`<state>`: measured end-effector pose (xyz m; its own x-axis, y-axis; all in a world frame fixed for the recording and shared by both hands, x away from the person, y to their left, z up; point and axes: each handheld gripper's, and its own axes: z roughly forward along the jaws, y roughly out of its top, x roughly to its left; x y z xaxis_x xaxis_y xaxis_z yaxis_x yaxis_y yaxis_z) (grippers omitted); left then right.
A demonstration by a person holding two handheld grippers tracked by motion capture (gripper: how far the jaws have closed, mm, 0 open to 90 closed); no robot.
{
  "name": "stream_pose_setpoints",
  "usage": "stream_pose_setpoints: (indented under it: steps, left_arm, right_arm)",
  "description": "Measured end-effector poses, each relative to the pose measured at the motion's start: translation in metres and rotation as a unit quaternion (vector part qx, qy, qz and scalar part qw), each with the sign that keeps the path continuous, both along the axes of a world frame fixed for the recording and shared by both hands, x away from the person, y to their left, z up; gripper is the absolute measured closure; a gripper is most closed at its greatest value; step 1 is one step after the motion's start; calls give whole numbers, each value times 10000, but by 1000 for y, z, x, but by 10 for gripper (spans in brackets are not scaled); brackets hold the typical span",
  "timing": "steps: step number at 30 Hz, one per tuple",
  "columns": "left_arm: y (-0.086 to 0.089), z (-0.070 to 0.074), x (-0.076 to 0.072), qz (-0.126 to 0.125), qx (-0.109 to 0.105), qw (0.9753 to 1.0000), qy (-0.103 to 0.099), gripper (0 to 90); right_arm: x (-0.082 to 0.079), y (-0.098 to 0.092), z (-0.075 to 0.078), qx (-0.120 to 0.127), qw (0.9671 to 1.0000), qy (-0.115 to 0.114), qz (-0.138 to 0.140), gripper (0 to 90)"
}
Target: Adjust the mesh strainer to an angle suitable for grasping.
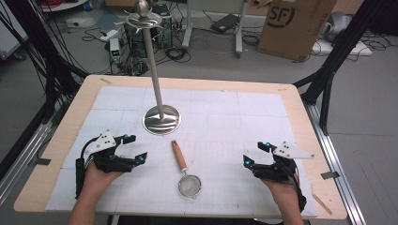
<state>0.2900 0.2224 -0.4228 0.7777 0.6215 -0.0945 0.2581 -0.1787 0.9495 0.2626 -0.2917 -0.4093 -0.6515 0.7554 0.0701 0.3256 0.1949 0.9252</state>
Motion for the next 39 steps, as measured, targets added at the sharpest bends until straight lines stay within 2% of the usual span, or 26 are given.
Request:
stream_pose_setpoints:
  steps: [7, 11, 13, 18, 24, 32, 39]
  left_arm:
    - [-1, -3, 0, 20, 80, 10000, 45, 171]
    - [-3, -2, -2, -100, 194, 9998, -5, 177]
    - [-4, -3, -4, -159, 239, 9995, -103, 192]
    - [-5, -4, -3, -186, 270, 9994, -102, 253]
    - [-5, -5, -4, -177, 326, 9993, -58, 281]
    - [-4, -7, -3, -169, 310, 9994, 35, 371]
    - [-11, -12, -5, -256, 351, 9990, 51, 532]
  right_arm:
    - [0, 0, -3, -74, 9999, 77, 6, 205]
    - [-1, 0, 0, -54, 10000, 61, -3, 205]
    - [-2, 0, 0, -67, 10000, 49, -5, 205]
    - [-1, -2, -1, -65, 9999, 74, -21, 205]
    - [-1, -2, -2, -58, 9999, 101, -22, 205]
    - [0, -1, -4, -86, 9998, 154, -23, 205]
    - [0, -1, -4, -50, 9998, 182, -35, 205]
